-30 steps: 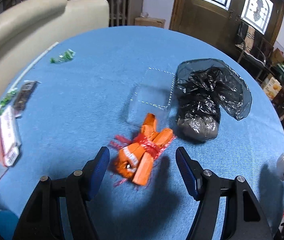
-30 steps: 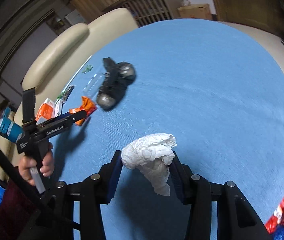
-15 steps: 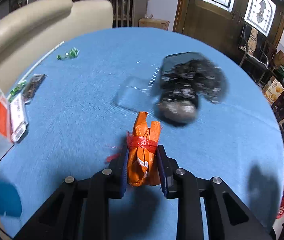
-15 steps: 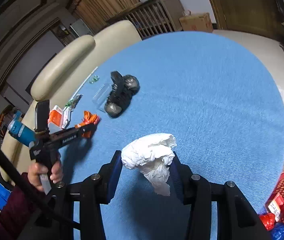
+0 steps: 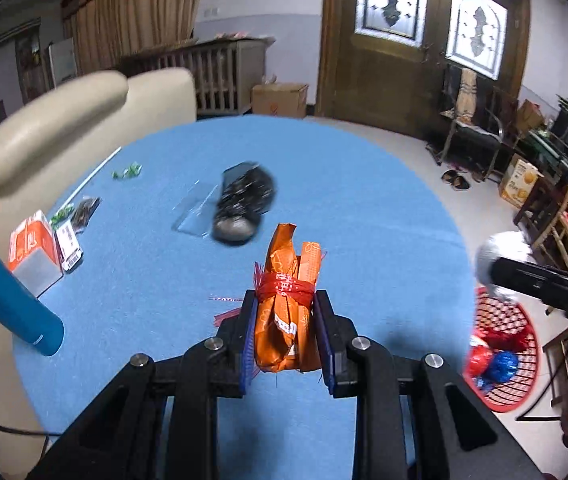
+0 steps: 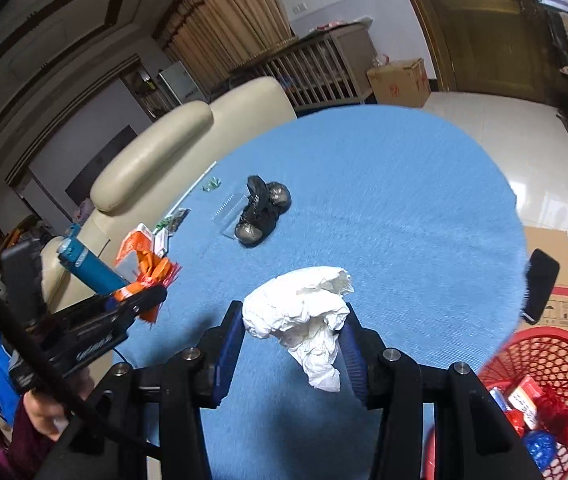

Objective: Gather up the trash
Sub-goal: 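Lift the white tissue with the right gripper while the left gripper lifts the orange packet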

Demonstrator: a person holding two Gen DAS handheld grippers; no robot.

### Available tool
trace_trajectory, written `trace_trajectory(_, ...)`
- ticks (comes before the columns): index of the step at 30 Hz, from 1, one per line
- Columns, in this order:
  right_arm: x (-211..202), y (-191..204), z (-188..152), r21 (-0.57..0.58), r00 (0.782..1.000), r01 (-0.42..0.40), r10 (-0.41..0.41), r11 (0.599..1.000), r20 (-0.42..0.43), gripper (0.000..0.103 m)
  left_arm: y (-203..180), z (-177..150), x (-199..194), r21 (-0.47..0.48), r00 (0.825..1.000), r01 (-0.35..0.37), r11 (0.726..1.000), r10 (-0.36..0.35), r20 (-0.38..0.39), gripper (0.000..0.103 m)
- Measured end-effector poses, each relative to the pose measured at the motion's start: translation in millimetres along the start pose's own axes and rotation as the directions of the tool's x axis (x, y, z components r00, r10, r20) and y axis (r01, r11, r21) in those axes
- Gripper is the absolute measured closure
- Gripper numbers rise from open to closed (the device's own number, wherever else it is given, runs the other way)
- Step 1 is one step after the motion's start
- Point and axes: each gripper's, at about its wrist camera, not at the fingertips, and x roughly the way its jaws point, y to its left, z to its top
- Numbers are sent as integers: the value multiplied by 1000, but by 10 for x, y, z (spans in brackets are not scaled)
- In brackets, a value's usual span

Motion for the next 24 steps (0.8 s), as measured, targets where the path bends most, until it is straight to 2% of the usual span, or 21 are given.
trace_trajectory(9, -576, -27, -172, -6, 998, 20, -20, 1000, 67, 54, -491, -33, -433, 52, 998, 42, 998, -45, 52, 75)
trace_trajectory(15, -886, -74, -231, 3, 994, 29, -29, 1000, 108, 54, -730, -44, -542, 87, 995, 74, 993, -79, 60, 75)
trace_trajectory(24, -1206, -150, -271, 12, 988, 37, -38, 999, 152, 54, -1015, -37, -659, 127, 996, 54, 990, -62, 66, 75)
